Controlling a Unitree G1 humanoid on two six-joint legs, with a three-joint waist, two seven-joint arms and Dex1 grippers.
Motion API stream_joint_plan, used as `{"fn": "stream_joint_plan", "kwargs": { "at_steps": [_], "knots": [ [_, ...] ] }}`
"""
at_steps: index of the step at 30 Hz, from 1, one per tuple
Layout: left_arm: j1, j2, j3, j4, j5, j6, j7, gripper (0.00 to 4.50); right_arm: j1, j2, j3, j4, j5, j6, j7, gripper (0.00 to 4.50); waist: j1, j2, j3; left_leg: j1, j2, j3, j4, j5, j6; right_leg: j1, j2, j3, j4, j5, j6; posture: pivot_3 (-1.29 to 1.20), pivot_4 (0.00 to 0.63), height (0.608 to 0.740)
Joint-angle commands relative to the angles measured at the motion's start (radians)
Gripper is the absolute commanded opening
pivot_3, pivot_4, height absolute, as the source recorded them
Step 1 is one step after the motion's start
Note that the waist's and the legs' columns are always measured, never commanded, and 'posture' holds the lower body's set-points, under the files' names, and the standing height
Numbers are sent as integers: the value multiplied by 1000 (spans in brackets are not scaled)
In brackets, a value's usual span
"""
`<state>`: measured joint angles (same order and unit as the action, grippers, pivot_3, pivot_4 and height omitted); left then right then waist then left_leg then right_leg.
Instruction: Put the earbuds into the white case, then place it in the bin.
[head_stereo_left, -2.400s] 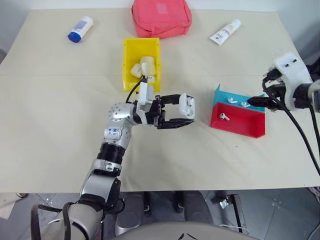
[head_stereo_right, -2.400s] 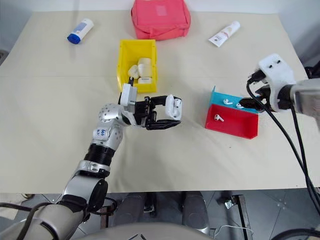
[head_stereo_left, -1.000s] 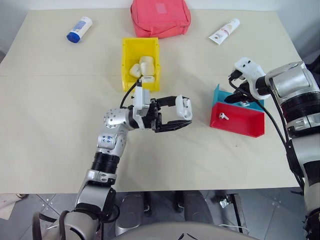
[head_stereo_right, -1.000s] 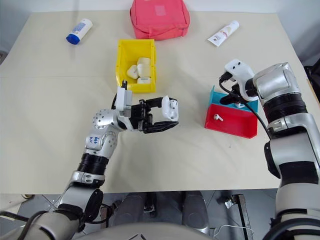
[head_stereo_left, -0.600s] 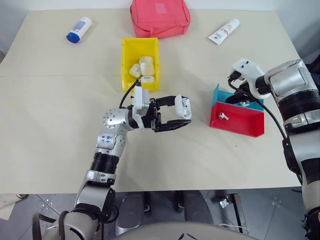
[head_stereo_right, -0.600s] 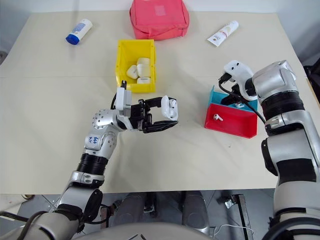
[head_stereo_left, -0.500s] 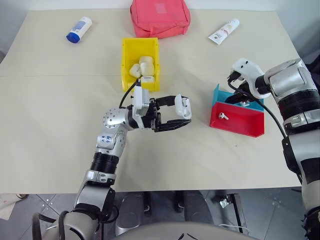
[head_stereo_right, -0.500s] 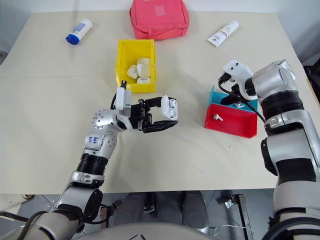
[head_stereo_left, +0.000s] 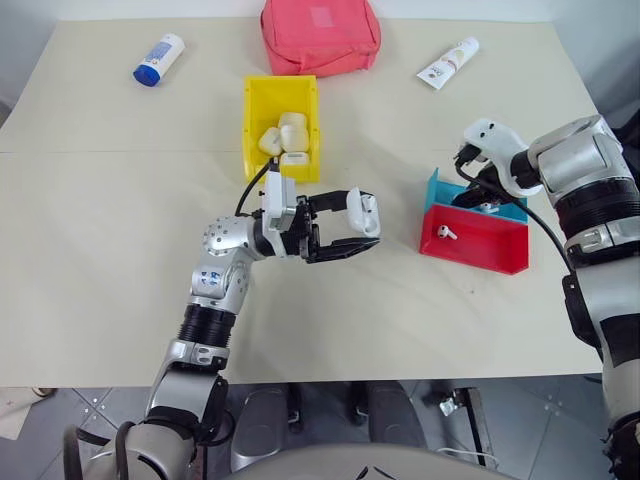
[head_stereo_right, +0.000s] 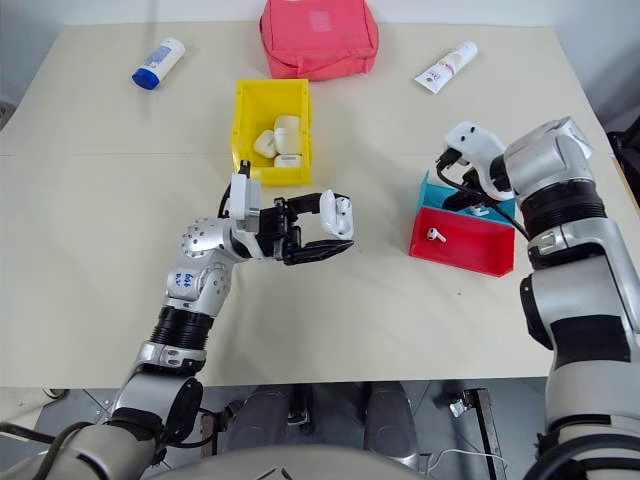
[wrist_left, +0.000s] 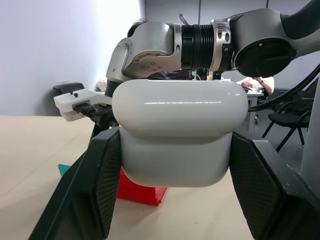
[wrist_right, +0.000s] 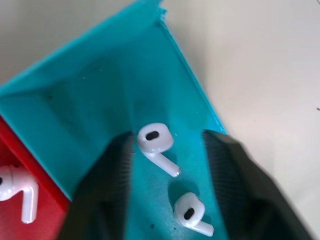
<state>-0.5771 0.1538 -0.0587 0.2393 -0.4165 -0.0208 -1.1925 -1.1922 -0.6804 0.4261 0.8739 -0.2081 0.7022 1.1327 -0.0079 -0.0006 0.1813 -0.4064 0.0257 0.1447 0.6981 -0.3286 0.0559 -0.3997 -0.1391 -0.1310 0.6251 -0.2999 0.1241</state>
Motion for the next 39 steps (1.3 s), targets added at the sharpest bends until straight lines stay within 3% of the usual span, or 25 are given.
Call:
{"fn": "stream_joint_plan", "kwargs": {
  "at_steps": [1,15,21,28,33,39],
  "knots": [
    [-15,-1,2,-28,-19,-15,4,2800,-12,3,-11,21,-19,-5,-7,1842,0,0,0,0,0,0,0,0,0,0,0,0,0,0,0,0,150,740],
    [-20,0,4,-18,-19,-22,2,2800,-12,6,-5,48,-34,-12,2,1842,0,0,0,0,0,0,0,0,0,0,0,0,0,0,0,0,150,740],
    [-24,1,6,-12,-18,-26,2,2800,-11,8,0,56,-42,-21,9,479,0,0,0,0,0,0,0,0,0,0,0,0,0,0,0,0,150,740],
    [-29,3,7,-3,-17,-30,2,2800,-24,4,-26,34,-36,-39,1,481,0,0,0,0,0,0,0,0,0,0,0,0,0,0,0,0,150,740],
    [-48,1,6,23,-16,-37,-10,2800,-9,-31,-140,-125,42,-25,-11,481,-1,3,2,0,0,0,0,0,0,0,0,1,0,0,0,0,150,740],
    [-118,-22,-3,137,-14,-68,-67,2800,220,-81,-404,-662,238,146,-39,481,11,4,2,0,0,-1,0,0,0,0,0,0,0,0,0,0,150,740]
  ]
}}
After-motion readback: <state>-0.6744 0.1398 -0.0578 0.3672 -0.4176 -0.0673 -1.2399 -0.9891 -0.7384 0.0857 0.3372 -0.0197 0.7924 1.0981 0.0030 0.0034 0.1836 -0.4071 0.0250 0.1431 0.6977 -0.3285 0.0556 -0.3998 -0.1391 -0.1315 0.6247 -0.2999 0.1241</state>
